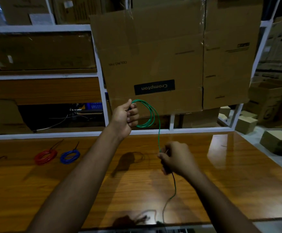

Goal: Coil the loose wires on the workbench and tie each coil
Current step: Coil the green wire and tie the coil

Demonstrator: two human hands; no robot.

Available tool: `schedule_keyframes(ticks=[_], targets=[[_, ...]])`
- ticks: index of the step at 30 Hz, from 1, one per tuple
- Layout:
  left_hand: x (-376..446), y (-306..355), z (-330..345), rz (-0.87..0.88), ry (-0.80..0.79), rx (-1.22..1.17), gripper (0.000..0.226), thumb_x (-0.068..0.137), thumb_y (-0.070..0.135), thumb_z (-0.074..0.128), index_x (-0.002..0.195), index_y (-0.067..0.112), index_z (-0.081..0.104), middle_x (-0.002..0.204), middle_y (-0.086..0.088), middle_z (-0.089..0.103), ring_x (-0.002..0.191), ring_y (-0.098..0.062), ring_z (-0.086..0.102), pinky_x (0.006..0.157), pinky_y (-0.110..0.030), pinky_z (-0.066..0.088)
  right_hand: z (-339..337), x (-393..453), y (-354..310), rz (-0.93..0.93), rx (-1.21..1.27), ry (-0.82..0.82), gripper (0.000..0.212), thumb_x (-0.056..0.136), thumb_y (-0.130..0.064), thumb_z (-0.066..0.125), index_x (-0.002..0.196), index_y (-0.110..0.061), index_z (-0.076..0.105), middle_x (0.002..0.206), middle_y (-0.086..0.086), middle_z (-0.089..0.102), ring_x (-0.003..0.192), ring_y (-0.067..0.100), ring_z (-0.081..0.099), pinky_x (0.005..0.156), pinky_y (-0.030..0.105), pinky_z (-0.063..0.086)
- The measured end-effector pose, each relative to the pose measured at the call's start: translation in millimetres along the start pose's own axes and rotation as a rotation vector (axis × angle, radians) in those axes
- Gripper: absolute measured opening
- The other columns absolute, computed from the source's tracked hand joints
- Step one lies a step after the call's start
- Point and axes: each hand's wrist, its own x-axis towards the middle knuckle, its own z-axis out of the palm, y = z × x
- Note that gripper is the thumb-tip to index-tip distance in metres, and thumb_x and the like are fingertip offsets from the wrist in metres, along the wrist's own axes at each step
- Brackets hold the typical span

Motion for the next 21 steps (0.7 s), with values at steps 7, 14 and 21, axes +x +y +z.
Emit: schedule_keyframes(ticks=[7,14,21], targets=[[-2.6,-9.3,3.9,-0.022,-0.010,0.056,0.038,0.107,0.036,0.030,0.075,0.018,0.042,0.050,0.008,0.028,0.038,-0.005,0.022,0.040,-0.020,0.015,-22.7,-27.4,-67.2,-0.528,-0.536,-0.239,0.024,0.095,-0.004,0.052,0.113,-0.016,0.061,0.100,-0.001,0.056,0.091,0.017,0.058,0.073,0.030,0.049],[-8.3,-12.4,8.7,0.000,0.005,0.078,0.037,0.106,0.035,0.032,0.078,0.016,0.045,0.054,0.005,0.034,0.041,-0.007,0.029,0.039,-0.018,0.027,-50.5,-2.9,-95.2,-0.584,-0.417,0.089,0.034,0.097,-0.009,0.056,0.127,-0.026,0.060,0.104,-0.004,0.063,0.076,0.002,0.056,0.073,0.020,0.052],[-8.9,-4.9,-0.8,-0.003,0.023,-0.018,0.037,0.107,0.035,0.029,0.077,0.018,0.040,0.052,0.008,0.028,0.038,-0.005,0.022,0.041,-0.020,0.014,-56.1,-5.5,-79.3,-0.270,-0.545,0.603,0.007,0.099,-0.008,0.054,0.103,-0.013,0.051,0.083,0.005,0.058,0.076,0.020,0.059,0.061,0.030,0.048]])
